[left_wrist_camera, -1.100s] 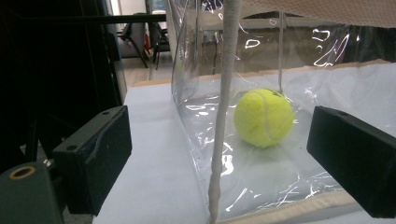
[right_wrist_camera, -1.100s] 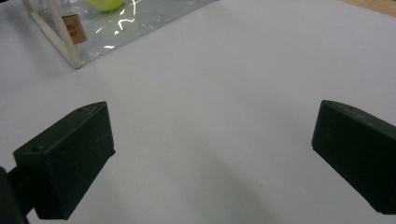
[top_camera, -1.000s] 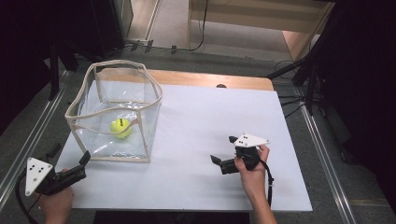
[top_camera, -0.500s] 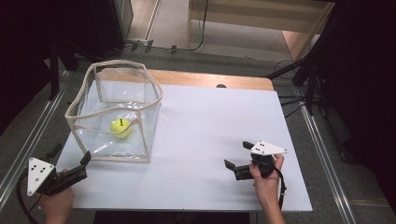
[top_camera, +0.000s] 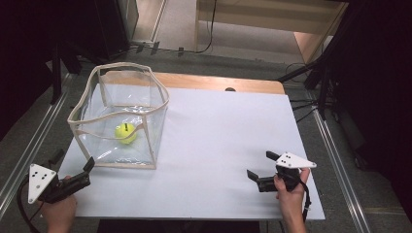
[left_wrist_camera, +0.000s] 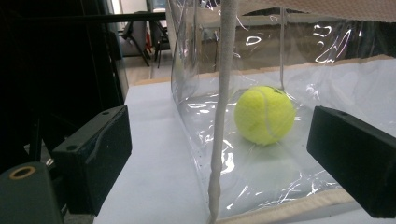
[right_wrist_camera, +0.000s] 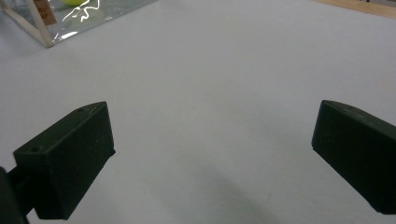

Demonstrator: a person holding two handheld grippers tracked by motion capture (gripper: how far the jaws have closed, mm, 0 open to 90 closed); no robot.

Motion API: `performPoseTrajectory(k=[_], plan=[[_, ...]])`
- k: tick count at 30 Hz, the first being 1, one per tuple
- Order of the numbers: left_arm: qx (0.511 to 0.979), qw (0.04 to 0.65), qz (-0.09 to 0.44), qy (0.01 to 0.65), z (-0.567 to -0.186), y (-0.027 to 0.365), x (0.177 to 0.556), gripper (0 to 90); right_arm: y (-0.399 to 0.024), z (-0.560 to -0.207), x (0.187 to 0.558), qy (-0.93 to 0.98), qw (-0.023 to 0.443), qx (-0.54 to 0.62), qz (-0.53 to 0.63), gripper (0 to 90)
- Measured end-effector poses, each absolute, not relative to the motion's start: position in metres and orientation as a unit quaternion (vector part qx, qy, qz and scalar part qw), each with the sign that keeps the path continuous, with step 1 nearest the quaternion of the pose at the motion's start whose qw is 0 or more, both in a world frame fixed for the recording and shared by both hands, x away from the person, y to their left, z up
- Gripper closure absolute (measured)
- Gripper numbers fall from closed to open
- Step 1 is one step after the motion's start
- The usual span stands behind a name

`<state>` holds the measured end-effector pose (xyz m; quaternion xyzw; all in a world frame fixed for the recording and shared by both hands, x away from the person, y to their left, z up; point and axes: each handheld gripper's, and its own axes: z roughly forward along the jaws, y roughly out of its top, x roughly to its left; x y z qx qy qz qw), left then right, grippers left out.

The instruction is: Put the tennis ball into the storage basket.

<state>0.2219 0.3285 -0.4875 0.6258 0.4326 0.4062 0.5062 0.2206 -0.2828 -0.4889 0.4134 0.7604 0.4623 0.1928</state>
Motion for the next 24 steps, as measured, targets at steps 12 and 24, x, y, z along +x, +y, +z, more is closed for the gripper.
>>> performPoseTrajectory(k=[12, 24], plan=[[0.627, 0.504, 0.406, 0.434, -0.487, 0.328, 0.222, 6.9, -0.312, -0.495, 0.210, 0.741, 0.204, 0.436, 0.468, 0.0], [0.622, 0.511, 0.400, 0.438, -0.487, 0.330, 0.223, 6.9, -0.347, -0.499, 0.195, 0.708, 0.220, 0.469, 0.479, 0.0]])
